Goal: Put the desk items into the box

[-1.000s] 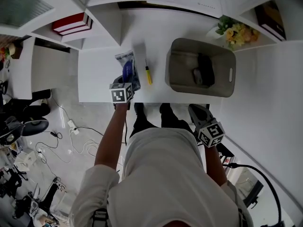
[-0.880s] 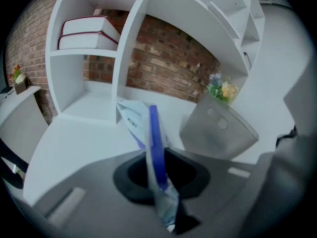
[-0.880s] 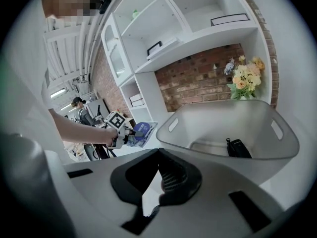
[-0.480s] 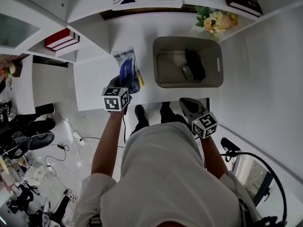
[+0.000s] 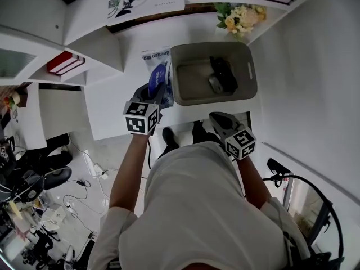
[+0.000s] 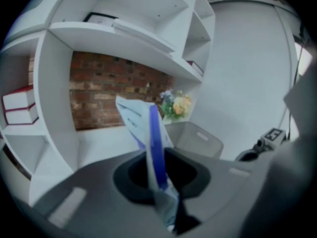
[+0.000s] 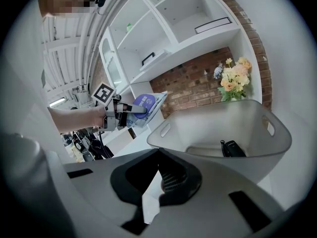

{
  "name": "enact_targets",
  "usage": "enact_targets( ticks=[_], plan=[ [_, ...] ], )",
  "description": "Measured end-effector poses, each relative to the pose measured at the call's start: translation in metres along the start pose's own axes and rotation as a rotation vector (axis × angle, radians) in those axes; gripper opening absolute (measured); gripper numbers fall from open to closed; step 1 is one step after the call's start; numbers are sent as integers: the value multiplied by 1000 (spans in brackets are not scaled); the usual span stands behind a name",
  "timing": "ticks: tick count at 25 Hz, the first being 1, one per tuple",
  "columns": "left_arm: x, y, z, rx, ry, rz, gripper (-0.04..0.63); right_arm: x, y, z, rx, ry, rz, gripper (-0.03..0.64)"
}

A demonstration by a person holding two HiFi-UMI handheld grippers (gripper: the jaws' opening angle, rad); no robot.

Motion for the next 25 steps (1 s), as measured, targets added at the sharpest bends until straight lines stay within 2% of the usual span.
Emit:
enact_targets(
  ticks=[6, 11, 15, 20, 25],
  plan=[
    [34, -29, -21, -28, -103, 50, 54, 15, 8, 3, 21, -17, 17, 2],
    [63, -67, -40, -90, -246, 98, 54, 30, 16, 6, 28, -32, 16, 2],
    [79, -100, -43, -190, -355, 159, 54, 40, 21, 8, 33, -40, 7, 2],
    [92, -136, -38, -314, -488, 185, 54, 55, 29, 12, 34, -56, -3, 2],
    [108, -169, -16, -515, -641, 260, 55, 70, 37, 14, 37, -71, -6, 2]
  ],
)
Point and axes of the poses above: the fingertips, and each gripper's own axes: y backward along the fingers, x to its right, z out of its underside, the point moved 7 cm from there along y, backward along the fingers, and after that the axes turned 12 degrees about -x, right-handed, at the moved point
